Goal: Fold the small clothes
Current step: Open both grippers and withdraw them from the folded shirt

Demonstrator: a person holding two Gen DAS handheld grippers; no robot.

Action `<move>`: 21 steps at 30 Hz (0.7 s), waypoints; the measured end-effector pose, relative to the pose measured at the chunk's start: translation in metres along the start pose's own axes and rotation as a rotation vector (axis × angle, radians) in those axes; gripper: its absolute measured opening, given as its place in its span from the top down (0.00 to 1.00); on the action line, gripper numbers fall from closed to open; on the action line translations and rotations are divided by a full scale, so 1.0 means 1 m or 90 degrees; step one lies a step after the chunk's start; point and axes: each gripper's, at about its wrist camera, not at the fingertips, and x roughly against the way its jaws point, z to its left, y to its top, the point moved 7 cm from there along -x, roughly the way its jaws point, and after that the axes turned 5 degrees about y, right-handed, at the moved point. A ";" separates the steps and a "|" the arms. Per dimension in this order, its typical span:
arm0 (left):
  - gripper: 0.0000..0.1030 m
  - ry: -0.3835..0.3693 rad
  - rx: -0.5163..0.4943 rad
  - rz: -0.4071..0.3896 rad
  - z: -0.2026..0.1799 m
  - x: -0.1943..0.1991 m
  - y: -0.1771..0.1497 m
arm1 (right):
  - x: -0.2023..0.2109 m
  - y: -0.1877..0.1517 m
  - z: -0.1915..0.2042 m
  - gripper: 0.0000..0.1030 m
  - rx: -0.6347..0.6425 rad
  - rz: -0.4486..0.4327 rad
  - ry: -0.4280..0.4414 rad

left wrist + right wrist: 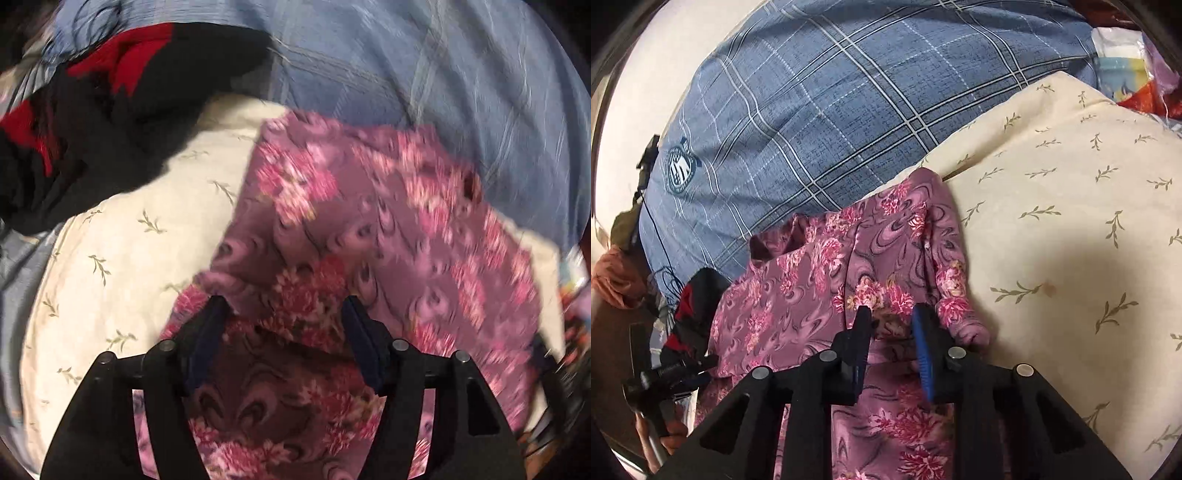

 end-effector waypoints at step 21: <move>0.36 -0.056 0.070 0.122 0.153 0.080 -0.165 | 0.159 -0.122 -0.043 0.52 -0.025 0.101 -0.003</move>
